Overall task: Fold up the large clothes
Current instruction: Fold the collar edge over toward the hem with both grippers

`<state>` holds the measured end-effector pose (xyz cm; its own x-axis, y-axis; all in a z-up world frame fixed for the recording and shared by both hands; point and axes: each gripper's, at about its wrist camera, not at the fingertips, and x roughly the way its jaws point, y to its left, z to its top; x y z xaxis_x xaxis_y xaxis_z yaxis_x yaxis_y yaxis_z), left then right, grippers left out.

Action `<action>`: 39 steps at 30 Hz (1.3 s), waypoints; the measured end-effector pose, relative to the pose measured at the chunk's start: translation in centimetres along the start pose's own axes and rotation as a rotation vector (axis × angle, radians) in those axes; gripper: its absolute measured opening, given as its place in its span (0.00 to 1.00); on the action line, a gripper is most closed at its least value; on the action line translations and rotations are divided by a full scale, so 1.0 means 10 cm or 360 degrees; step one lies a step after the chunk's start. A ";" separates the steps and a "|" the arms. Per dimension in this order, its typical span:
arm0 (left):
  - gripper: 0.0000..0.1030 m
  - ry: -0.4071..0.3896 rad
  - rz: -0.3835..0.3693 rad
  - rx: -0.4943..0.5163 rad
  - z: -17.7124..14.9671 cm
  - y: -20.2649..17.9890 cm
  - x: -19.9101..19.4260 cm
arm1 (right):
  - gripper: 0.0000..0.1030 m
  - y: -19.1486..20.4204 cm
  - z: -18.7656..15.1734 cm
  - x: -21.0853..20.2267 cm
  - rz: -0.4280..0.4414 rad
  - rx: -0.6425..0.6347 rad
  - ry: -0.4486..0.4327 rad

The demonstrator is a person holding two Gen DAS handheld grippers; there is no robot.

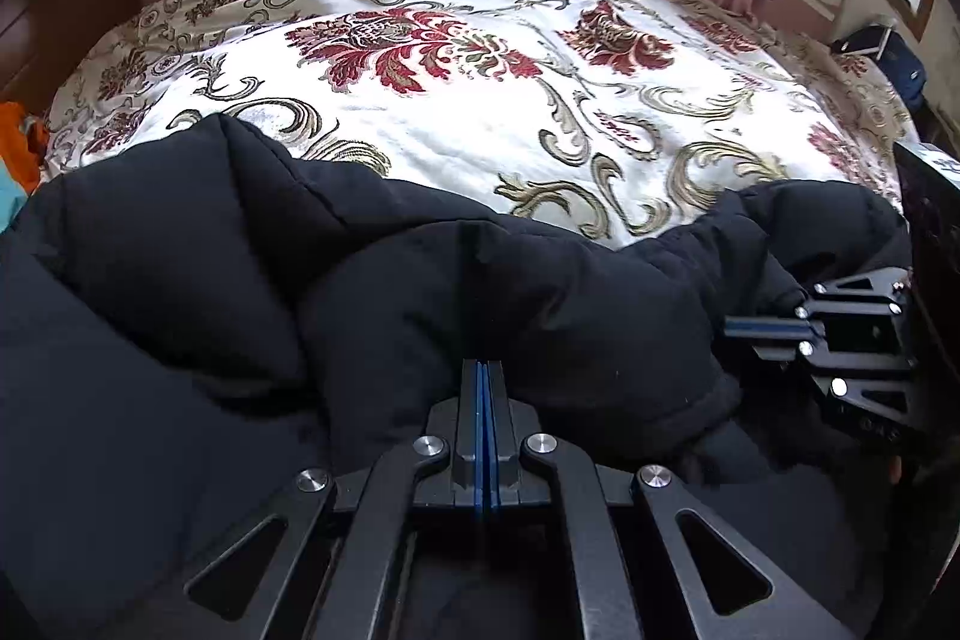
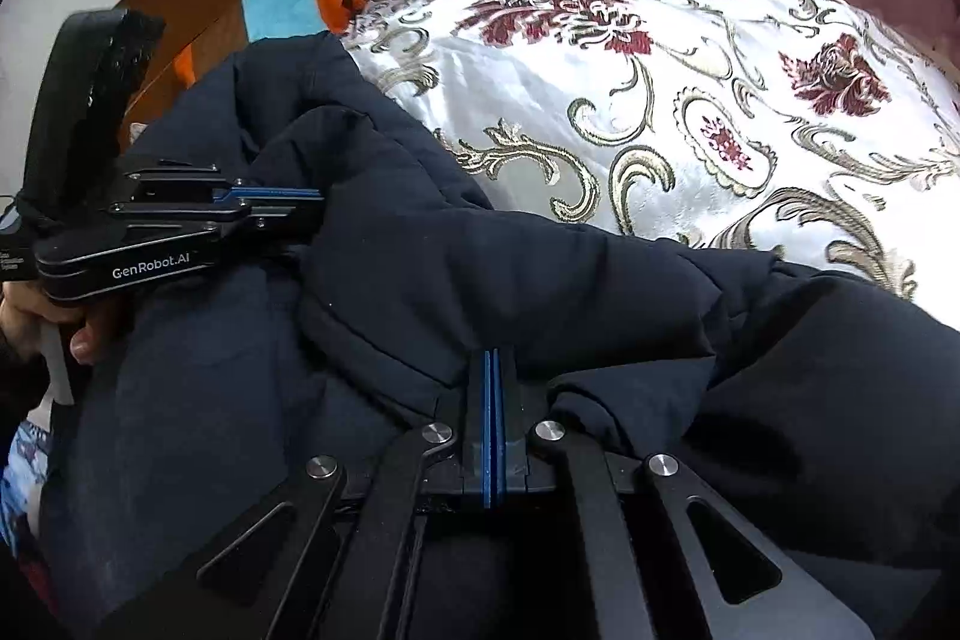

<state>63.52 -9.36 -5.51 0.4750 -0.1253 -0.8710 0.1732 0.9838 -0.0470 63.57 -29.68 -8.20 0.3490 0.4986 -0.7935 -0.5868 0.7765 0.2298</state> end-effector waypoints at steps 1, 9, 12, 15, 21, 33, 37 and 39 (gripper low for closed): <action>0.04 0.0003 0.0006 0.0004 0.01 0.00 0.03 | 0.01 0.02 0.01 0.06 -0.0019 0.0005 0.0014; 0.04 -0.0030 0.0016 -0.0019 0.03 0.01 0.20 | 0.01 0.07 0.04 0.33 -0.0119 0.0076 0.0049; 0.04 -0.0103 0.0069 0.0042 -0.03 -0.08 0.15 | 0.01 0.10 0.05 0.32 -0.0133 0.0080 0.0052; 0.04 -0.0147 0.0065 0.0053 -0.05 -0.08 0.10 | 0.01 0.10 0.04 0.31 -0.0133 0.0084 0.0051; 0.04 -0.0133 0.0114 0.0066 -0.04 -0.10 0.13 | 0.01 0.09 0.05 0.30 -0.0145 0.0070 0.0055; 0.04 -0.0190 0.0114 0.0024 -0.08 -0.09 0.27 | 0.01 0.02 0.10 0.38 -0.0133 0.0107 0.0060; 0.04 -0.0257 -0.0059 -0.0074 -0.14 0.06 0.22 | 0.01 0.02 0.07 0.36 -0.0134 0.0120 0.0036; 0.04 -0.0288 -0.0201 -0.0139 -0.17 0.17 0.18 | 0.01 0.09 0.04 0.34 -0.0208 0.0098 0.0008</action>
<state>63.22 -7.75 -7.98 0.6025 -0.2616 -0.7540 0.1696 0.9651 -0.1993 64.50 -27.11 -10.40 0.4156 0.3900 -0.8217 -0.4904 0.8569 0.1586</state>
